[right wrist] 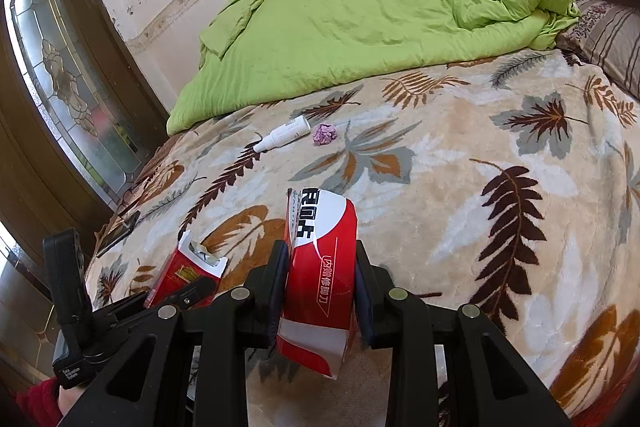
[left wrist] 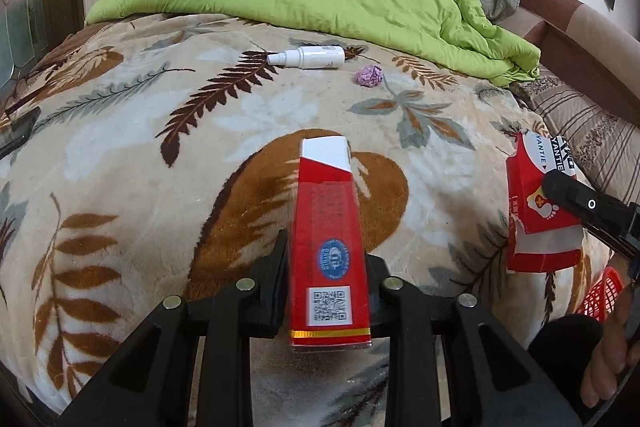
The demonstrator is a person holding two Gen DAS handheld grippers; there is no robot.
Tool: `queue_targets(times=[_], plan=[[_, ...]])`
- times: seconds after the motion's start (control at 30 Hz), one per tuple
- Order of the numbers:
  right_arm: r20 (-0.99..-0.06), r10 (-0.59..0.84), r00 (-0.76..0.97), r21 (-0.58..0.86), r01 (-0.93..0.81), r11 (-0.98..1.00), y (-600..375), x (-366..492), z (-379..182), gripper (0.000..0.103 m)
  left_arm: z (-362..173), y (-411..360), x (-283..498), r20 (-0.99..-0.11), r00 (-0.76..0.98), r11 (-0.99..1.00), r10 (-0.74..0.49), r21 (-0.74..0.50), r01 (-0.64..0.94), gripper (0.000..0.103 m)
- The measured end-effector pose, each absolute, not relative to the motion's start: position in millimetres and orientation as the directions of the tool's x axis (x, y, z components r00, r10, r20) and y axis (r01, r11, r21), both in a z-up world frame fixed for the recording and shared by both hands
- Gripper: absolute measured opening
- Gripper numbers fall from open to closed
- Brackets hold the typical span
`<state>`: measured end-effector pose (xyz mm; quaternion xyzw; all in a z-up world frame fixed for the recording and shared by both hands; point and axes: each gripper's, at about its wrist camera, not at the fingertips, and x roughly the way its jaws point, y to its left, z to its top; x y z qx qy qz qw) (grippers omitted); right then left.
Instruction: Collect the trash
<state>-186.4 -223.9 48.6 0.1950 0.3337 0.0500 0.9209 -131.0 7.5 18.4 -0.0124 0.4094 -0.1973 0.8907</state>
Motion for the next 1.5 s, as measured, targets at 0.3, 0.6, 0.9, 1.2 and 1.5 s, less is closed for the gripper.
queue_targets(times=[0.3,0.6,0.9,1.2,1.5], plan=[[-0.581,0.237,0.778,0.413,0.031,0.910,-227,-188,49,0.033,44,7,-147,-0.602,0.719,0.929,-0.348,-0.116,0.353,0.017],[-0.576,0.244,0.780,0.407,0.015,0.913,-224,-188,50,0.033,46,0,-148,-0.585,0.754,0.938,-0.298,-0.036,0.344,0.017],[-0.581,0.237,0.779,0.398,0.017,0.917,-223,-188,50,0.033,47,0,-149,-0.576,0.764,0.939,-0.291,-0.018,0.344,0.017],[-0.589,0.225,0.776,0.382,0.023,0.924,-221,-187,50,0.033,50,1,-150,-0.570,0.768,0.938,-0.292,-0.014,0.347,0.017],[-0.590,0.225,0.775,0.382,0.022,0.924,-221,-186,50,0.033,52,0,-151,-0.565,0.771,0.937,-0.292,-0.006,0.351,0.017]])
